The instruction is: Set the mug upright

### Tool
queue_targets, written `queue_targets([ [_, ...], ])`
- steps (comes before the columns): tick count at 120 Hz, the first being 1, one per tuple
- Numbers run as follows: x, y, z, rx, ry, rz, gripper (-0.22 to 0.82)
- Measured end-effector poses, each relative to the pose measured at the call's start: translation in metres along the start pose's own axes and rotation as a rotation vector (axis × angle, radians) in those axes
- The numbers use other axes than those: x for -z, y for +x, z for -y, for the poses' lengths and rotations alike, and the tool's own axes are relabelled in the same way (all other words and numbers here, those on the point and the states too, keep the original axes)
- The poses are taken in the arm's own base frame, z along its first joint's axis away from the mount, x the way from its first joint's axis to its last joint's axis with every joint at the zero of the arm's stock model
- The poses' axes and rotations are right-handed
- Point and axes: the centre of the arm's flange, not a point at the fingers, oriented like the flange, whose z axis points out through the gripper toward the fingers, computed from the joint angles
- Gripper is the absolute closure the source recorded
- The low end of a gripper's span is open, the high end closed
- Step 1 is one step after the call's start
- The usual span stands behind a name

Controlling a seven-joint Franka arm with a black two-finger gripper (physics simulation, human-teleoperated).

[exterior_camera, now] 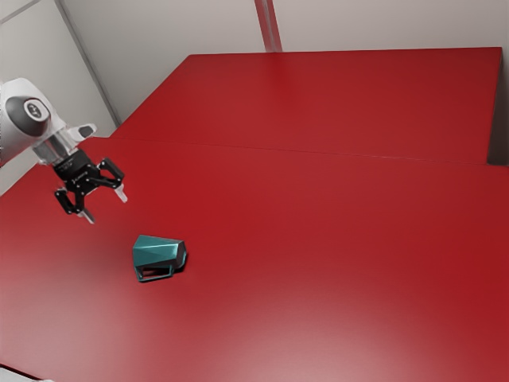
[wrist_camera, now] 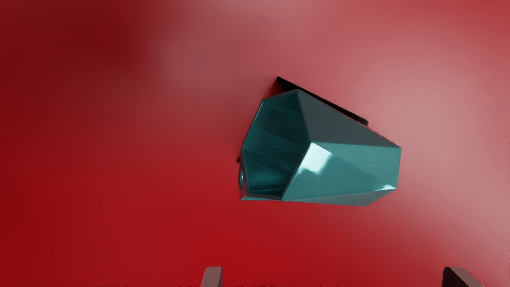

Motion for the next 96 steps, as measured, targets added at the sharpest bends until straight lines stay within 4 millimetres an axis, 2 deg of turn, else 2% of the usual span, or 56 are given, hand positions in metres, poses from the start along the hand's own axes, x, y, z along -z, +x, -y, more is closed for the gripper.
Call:
queue_targets([
  [16,-0.032,0.010,-0.008,-0.021,-0.042,0.093,0.00],
  [31,-0.051,0.022,0.006,-0.007,-0.091,0.146,0.00],
  [54,-0.077,0.033,0.011,-0.019,-0.148,0.209,0.00],
  [96,-0.100,0.052,0.014,-0.052,-0.215,0.242,0.00],
])
